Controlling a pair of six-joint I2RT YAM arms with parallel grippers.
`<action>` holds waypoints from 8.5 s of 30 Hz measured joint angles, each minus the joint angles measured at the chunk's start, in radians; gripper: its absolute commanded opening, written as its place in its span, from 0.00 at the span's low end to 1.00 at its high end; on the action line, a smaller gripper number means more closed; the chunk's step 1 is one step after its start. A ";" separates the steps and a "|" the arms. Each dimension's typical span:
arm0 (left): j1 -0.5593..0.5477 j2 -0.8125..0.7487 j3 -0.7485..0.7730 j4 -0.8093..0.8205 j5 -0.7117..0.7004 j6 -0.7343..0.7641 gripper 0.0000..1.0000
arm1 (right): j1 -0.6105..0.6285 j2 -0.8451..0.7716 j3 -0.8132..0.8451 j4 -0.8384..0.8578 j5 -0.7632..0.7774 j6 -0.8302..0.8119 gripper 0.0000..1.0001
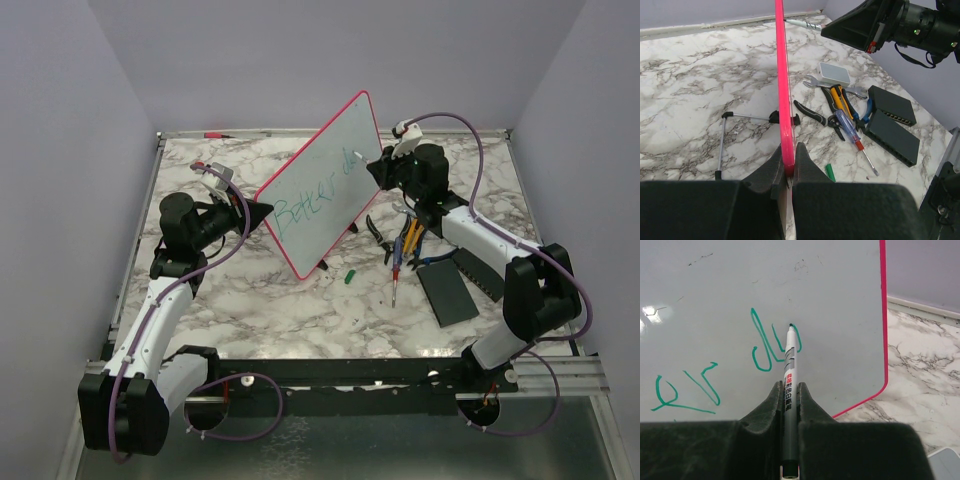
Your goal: Write a sentence on the whiteboard
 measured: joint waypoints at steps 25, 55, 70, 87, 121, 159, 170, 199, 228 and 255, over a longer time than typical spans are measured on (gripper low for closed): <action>0.000 0.000 0.000 0.000 0.000 0.000 0.00 | 0.008 -0.009 -0.015 0.029 -0.024 -0.009 0.00; 0.000 0.000 0.000 0.000 0.000 0.000 0.00 | 0.019 0.009 -0.015 0.028 0.077 0.047 0.01; 0.000 0.000 0.000 0.000 0.000 0.000 0.00 | 0.019 0.014 -0.068 0.021 0.114 0.055 0.01; 0.000 0.000 0.000 0.000 0.000 0.000 0.00 | 0.019 0.022 -0.028 -0.010 0.175 0.035 0.01; -0.002 -0.002 0.000 0.000 0.001 0.001 0.00 | 0.019 0.030 0.025 0.019 0.152 0.008 0.01; -0.002 -0.004 0.000 0.000 0.001 0.001 0.00 | 0.016 0.025 0.031 0.016 0.208 0.000 0.01; -0.002 -0.004 0.000 0.000 0.001 0.001 0.00 | -0.003 0.035 0.103 0.018 0.220 -0.017 0.01; -0.002 -0.004 0.000 0.000 0.001 0.001 0.00 | -0.010 0.084 0.014 0.018 0.176 0.012 0.01; -0.002 -0.012 0.000 -0.002 0.001 0.001 0.00 | 0.021 -0.023 -0.109 -0.018 0.198 0.080 0.00; -0.002 -0.007 0.000 -0.002 0.001 0.001 0.00 | -0.093 0.108 0.119 0.024 0.107 0.052 0.00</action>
